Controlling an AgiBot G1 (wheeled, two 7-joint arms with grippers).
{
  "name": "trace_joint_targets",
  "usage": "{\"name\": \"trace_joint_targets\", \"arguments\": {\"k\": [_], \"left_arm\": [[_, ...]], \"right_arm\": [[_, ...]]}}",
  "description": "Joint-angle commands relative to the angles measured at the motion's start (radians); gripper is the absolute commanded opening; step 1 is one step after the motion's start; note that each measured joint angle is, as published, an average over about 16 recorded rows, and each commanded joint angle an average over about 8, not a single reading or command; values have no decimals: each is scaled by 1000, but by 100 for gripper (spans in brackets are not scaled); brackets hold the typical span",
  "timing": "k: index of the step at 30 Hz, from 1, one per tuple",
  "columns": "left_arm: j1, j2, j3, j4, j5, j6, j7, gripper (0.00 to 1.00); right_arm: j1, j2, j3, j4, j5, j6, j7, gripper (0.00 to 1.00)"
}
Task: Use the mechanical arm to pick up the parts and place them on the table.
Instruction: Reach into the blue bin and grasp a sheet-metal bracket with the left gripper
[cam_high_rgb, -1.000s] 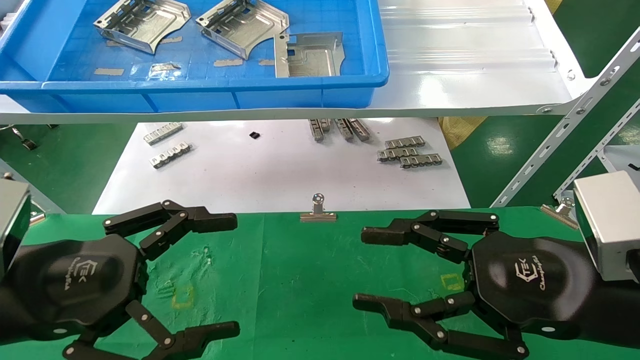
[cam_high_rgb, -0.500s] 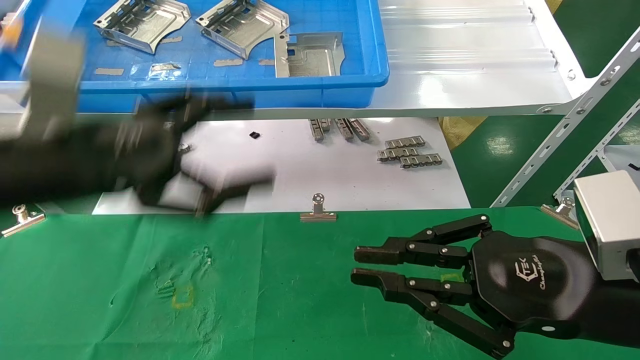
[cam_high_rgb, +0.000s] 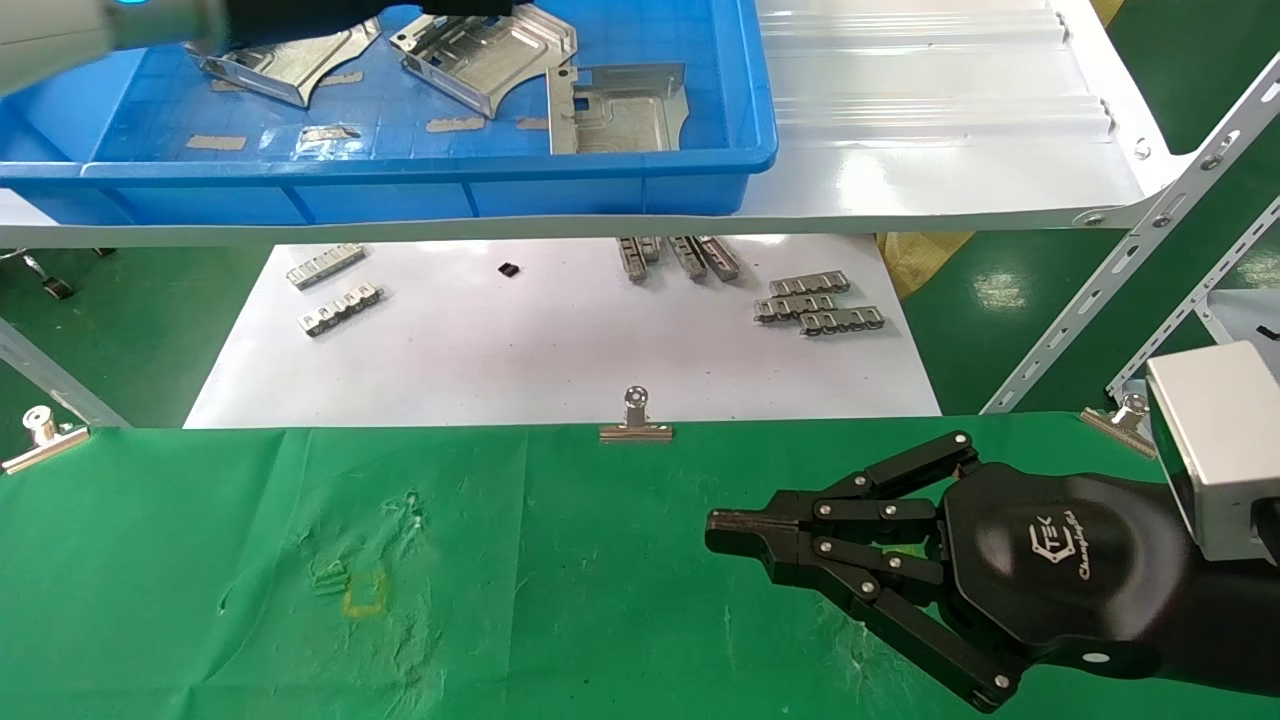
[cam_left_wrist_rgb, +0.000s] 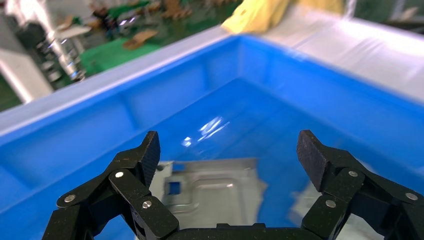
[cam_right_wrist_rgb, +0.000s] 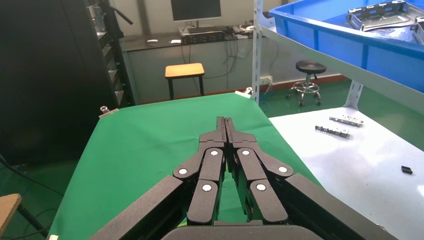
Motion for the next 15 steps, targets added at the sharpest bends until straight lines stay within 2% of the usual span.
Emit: {"name": "trace_joint_targets", "arguments": {"k": [1,3,4,5,9,10,11,12,13,15], "left_arm": [[-34,47,15,81,30,-63,16,99],[-49,73,19,124,38,-96,22,89],[-55,85,21,142,42,-111,24,76],[-59,94,23,158,44,-124,25,64],[-68,121,36,200,63,-172,28,14],[-68,125,40,206,69,-184,29,6],[-68,128,45,211,76,-196,29,0],[-67,130,51,214,83,-208,29,0],[-67,131,56,215,91,-219,30,0],[-65,133,66,216,104,-241,30,0]], "right_arm": [[0,0,0,0,0,0,0,0],[0,0,0,0,0,0,0,0],[0,0,0,0,0,0,0,0],[0,0,0,0,0,0,0,6],[0,0,0,0,0,0,0,55],[0,0,0,0,0,0,0,68],[0,0,0,0,0,0,0,80],[0,0,0,0,0,0,0,93],[0,0,0,0,0,0,0,100],[0,0,0,0,0,0,0,100]]}}
